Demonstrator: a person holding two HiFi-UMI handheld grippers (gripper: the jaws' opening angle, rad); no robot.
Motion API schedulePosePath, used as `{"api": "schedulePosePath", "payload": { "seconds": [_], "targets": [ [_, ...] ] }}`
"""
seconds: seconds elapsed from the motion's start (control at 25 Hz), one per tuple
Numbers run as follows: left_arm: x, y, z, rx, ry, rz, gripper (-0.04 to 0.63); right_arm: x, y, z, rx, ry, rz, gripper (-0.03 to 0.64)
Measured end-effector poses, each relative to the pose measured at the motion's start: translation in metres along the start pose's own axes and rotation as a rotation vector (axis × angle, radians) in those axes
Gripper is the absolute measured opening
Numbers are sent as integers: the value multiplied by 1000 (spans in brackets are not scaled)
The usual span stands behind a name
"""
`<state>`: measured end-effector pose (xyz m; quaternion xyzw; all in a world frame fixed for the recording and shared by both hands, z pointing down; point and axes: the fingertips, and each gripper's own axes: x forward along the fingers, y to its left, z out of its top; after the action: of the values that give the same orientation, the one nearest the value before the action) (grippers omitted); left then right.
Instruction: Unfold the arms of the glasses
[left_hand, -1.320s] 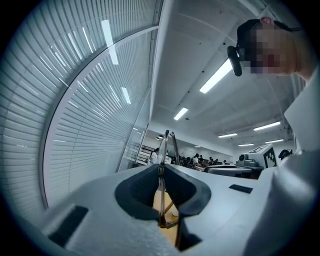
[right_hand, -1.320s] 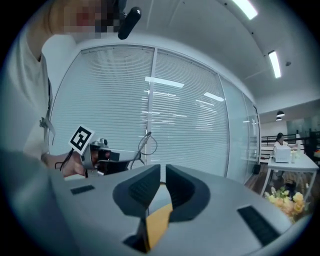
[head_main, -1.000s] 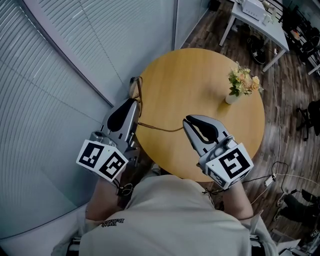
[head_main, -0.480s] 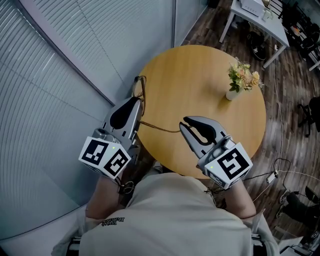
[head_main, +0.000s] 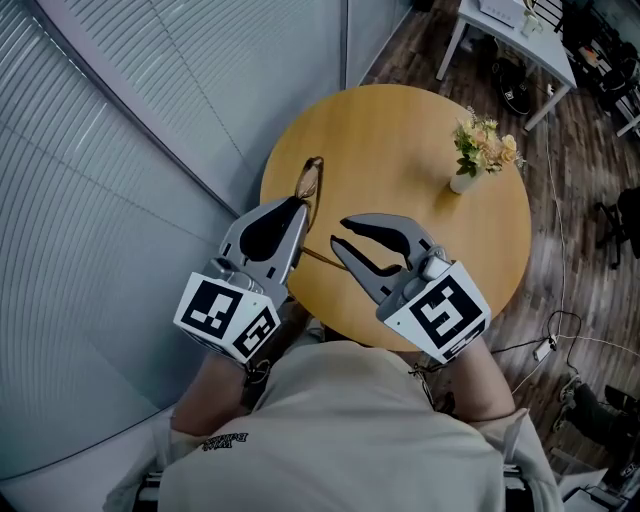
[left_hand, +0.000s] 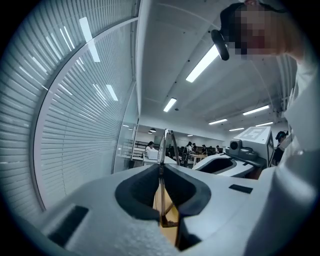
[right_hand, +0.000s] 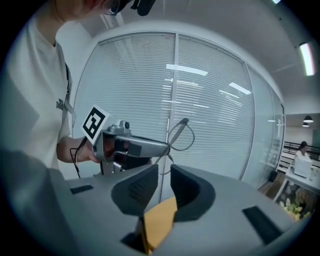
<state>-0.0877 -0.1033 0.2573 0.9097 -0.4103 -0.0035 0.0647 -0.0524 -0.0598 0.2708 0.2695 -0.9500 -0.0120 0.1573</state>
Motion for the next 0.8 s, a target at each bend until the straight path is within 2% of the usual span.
{"api": "schedulePosePath", "payload": {
  "seconds": [0.12, 0.24, 0.56, 0.8],
  "targets": [
    [4, -16, -1, 62, 11, -28, 44, 9, 9, -8, 14, 13, 60, 64],
    [7, -28, -1, 75, 11, -55, 44, 15, 17, -15, 22, 30, 103, 69],
    [7, -45, -8, 89, 33, -89, 44, 21, 21, -23, 43, 41, 106, 71],
    [9, -39, -13, 83, 45, -70, 44, 15, 16, -31, 76, 39, 107, 44]
  ]
}}
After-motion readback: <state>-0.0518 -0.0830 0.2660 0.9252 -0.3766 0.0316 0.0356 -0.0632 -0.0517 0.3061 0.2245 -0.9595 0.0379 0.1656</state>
